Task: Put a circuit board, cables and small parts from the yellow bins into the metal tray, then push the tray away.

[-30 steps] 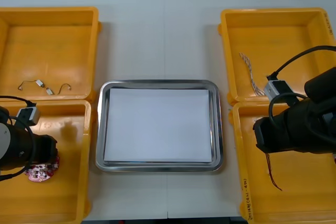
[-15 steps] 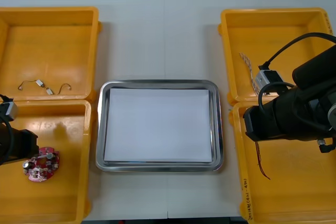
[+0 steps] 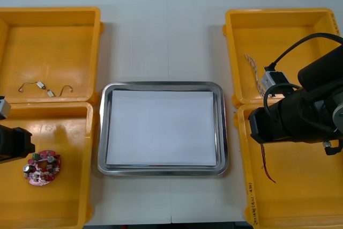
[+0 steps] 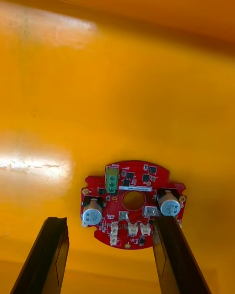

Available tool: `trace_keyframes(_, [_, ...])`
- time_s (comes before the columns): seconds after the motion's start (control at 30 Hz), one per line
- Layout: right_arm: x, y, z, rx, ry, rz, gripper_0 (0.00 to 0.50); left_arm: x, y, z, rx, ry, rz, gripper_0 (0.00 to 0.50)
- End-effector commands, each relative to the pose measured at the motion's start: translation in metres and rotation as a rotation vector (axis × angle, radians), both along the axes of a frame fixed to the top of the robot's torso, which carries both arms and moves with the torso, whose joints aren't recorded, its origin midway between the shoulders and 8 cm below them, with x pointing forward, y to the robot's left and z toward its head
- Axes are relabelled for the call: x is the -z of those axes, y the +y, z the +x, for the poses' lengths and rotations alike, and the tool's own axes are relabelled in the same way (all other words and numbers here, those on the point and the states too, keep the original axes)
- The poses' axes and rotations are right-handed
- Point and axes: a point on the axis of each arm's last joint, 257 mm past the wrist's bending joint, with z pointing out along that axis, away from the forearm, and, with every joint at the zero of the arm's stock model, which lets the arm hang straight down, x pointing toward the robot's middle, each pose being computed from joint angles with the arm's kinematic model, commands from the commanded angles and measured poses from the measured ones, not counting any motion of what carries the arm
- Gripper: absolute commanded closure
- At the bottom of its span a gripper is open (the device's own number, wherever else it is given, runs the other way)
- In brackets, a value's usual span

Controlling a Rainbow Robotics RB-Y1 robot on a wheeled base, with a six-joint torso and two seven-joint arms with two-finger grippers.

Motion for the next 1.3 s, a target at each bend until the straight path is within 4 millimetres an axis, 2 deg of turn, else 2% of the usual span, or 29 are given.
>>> trace_keyframes(0.03, [-0.006, 0.005, 0.004, -0.023, -0.025, -0.008, 0.500, -0.015, 0.016, 0.019, 0.031, -0.051, 0.031, 0.000])
trace_keyframes(0.3, [-0.005, 0.002, 0.005, -0.020, -0.029, -0.017, 0.500, 0.009, 0.014, 0.024, 0.036, -0.022, 0.004, 0.000])
trace_keyframes(0.53, [-0.004, 0.001, 0.005, -0.018, -0.029, -0.021, 0.500, 0.022, 0.007, 0.026, 0.066, -0.004, 0.006, 0.000])
trace_keyframes(0.83, [-0.003, -0.002, 0.005, -0.015, -0.028, -0.029, 0.500, 0.025, 0.002, 0.027, 0.115, 0.001, 0.023, 0.010])
trace_keyframes(1.3, [-0.004, -0.003, 0.005, -0.013, -0.028, -0.030, 0.500, 0.036, 0.006, 0.030, 0.142, 0.007, 0.023, 0.018])
